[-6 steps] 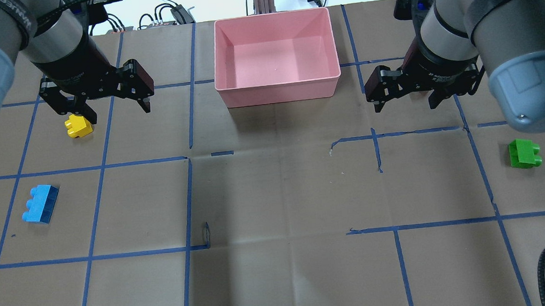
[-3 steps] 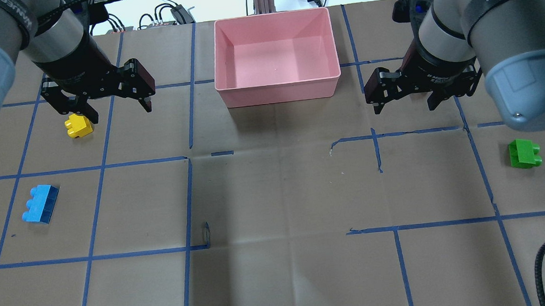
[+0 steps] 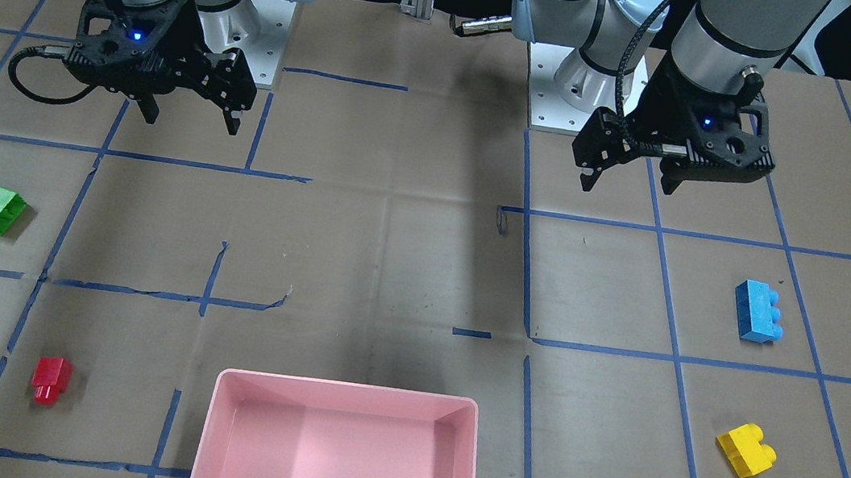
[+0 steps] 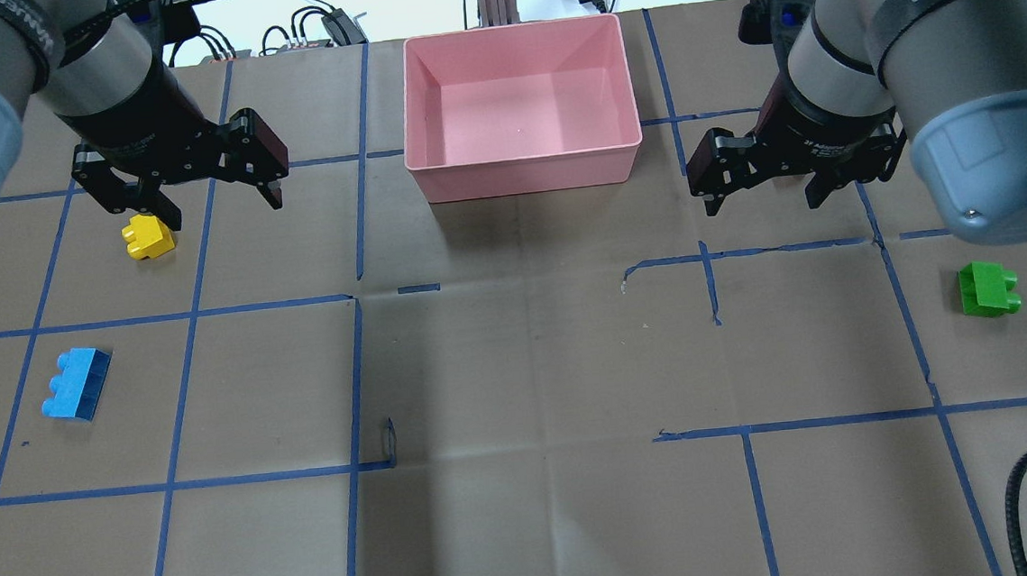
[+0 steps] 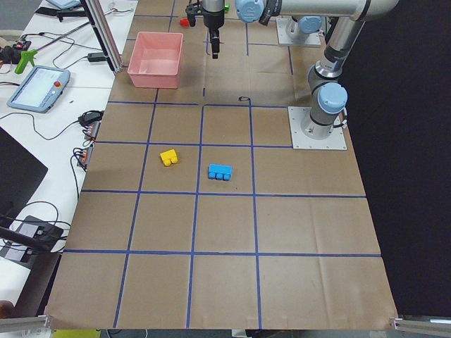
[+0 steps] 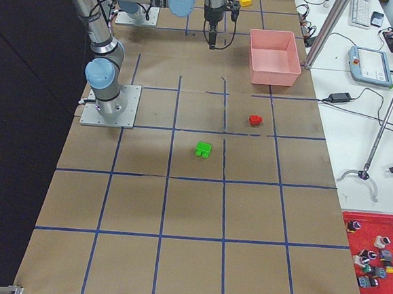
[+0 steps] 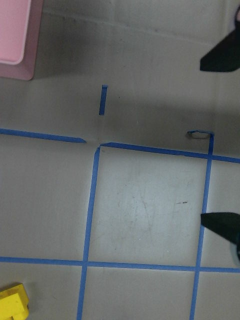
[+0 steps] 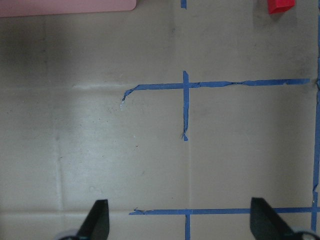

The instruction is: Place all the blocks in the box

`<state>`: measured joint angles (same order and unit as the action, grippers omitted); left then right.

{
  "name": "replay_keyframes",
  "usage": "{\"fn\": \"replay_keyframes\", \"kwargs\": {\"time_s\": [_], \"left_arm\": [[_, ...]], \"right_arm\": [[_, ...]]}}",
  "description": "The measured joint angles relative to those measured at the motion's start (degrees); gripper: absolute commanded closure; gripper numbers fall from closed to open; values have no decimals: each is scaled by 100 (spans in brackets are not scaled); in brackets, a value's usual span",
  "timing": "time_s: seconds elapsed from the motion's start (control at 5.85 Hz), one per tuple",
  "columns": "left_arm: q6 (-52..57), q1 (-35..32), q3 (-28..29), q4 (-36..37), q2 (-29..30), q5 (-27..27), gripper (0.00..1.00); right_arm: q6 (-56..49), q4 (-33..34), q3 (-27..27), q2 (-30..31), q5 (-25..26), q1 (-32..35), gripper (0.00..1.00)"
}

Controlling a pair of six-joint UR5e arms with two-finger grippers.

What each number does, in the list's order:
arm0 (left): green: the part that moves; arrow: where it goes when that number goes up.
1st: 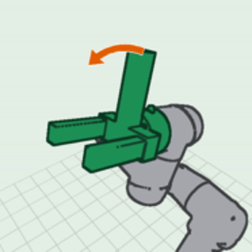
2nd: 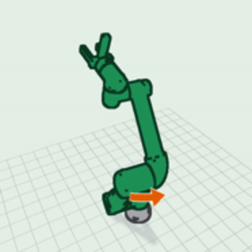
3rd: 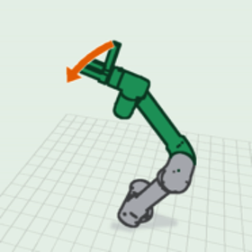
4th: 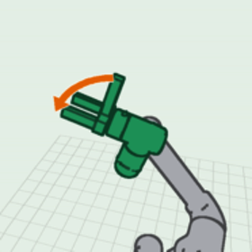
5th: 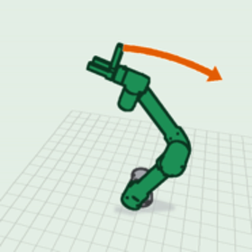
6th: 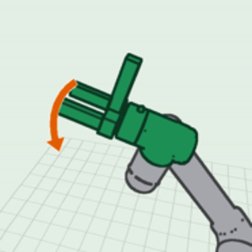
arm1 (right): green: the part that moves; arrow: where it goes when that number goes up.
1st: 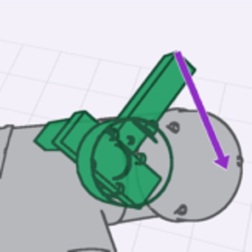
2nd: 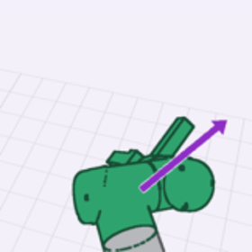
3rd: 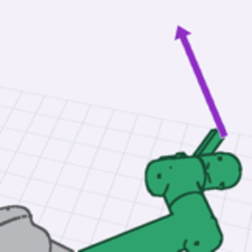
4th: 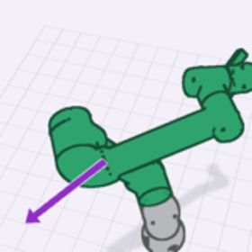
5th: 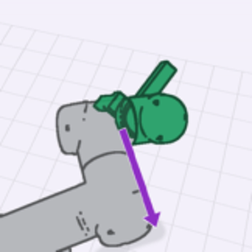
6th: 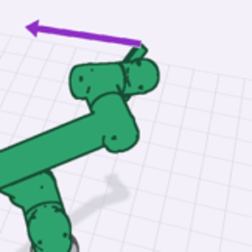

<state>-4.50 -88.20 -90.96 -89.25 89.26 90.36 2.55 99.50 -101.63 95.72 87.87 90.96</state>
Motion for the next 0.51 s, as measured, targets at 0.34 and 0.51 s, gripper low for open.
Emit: {"fn": "replay_keyframes", "kwargs": {"time_s": [0.34,0.51], "left_arm": [[934,868,-81,38,-17,6,0],[1860,1657,-152,47,-8,10,0]], "right_arm": [[-7,0,-3,0,0,-34,0],[-20,-1,4,0,-15,-104,0]]}}
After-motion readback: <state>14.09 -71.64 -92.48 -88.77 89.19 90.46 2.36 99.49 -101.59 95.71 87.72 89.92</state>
